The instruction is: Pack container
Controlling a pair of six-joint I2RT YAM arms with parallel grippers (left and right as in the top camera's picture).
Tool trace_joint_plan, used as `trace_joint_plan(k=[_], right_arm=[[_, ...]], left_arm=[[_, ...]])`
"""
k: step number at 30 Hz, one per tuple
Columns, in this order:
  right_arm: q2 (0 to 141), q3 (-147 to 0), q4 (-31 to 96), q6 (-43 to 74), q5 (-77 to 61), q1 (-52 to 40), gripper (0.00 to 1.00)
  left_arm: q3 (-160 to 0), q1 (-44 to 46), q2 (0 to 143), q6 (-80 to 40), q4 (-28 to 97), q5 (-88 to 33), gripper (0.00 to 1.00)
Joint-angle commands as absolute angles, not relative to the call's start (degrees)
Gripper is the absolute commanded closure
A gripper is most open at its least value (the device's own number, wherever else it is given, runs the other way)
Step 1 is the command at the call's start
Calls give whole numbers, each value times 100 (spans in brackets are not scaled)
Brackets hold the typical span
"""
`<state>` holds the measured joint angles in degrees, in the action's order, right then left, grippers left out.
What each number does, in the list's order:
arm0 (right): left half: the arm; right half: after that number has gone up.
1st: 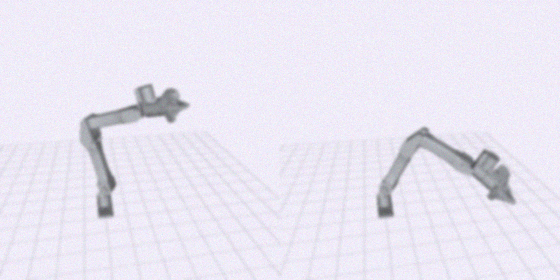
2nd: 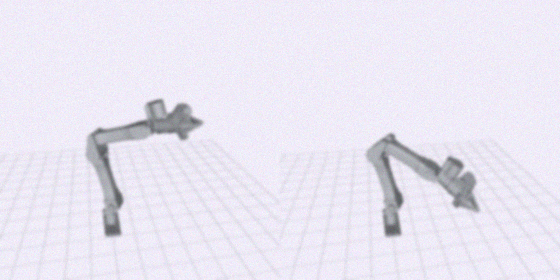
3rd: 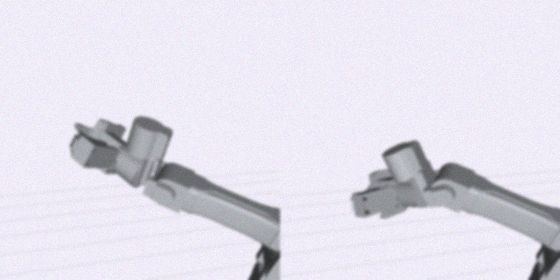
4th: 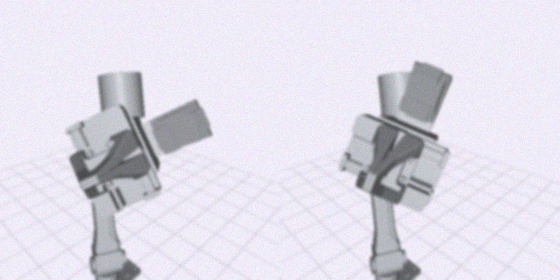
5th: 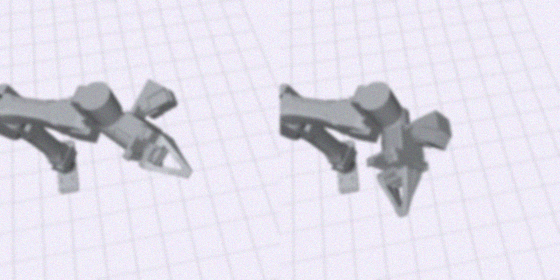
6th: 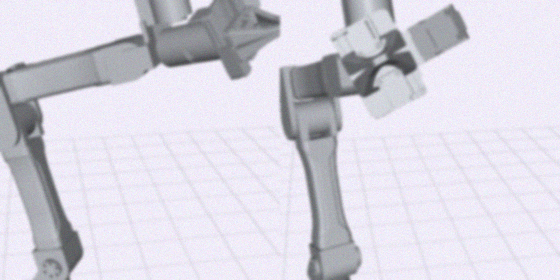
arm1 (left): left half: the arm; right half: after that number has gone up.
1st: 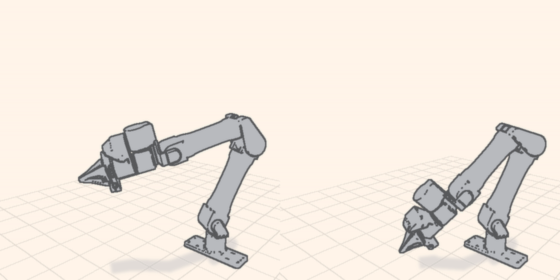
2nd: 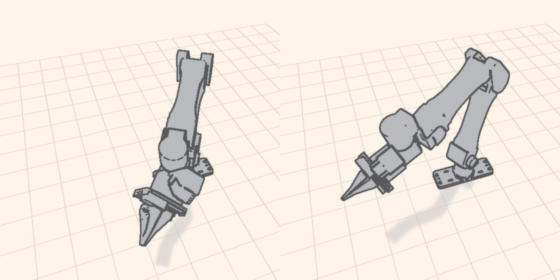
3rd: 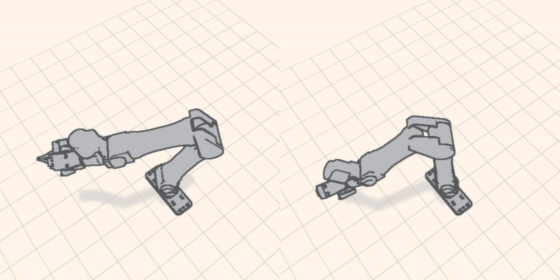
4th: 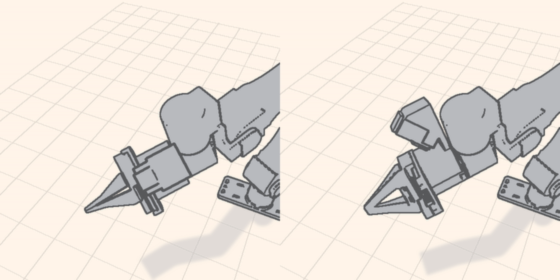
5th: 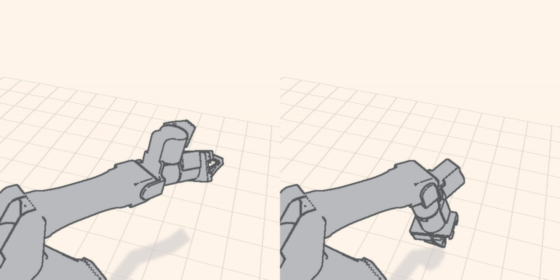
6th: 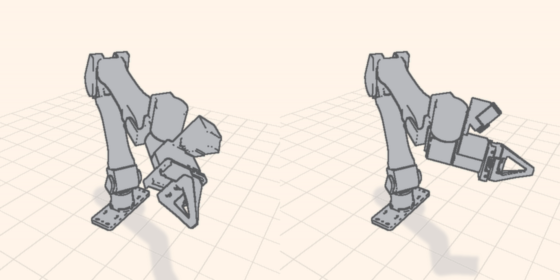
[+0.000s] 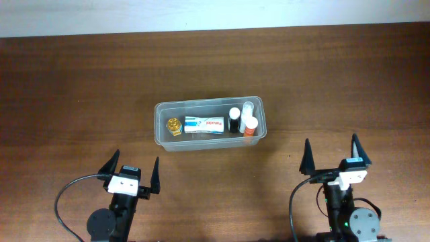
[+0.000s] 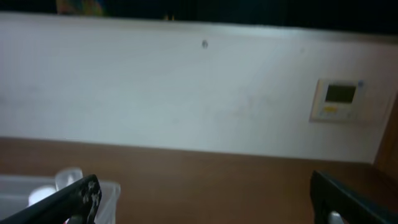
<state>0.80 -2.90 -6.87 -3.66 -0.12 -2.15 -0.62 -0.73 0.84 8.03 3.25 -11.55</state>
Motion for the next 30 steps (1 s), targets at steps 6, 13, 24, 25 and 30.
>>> trace_joint_plan(k=[6, 13, 24, 25, 30], right_arm=[[21, -32, -145, -370, 23, -250, 2], [21, -32, 473, -189, 86, -250, 2], [21, -32, 471, -427, 84, -250, 2], [21, -32, 471, -427, 82, -250, 2], [21, -32, 469, -427, 84, -250, 2]], left_arm=[[-47, -97, 30, 891, 362, -1111, 1], [-47, -97, 30, 891, 362, -1111, 1], [-47, -97, 30, 891, 362, -1111, 1], [-47, -97, 30, 891, 362, -1111, 1], [-47, -97, 30, 891, 362, -1111, 1]])
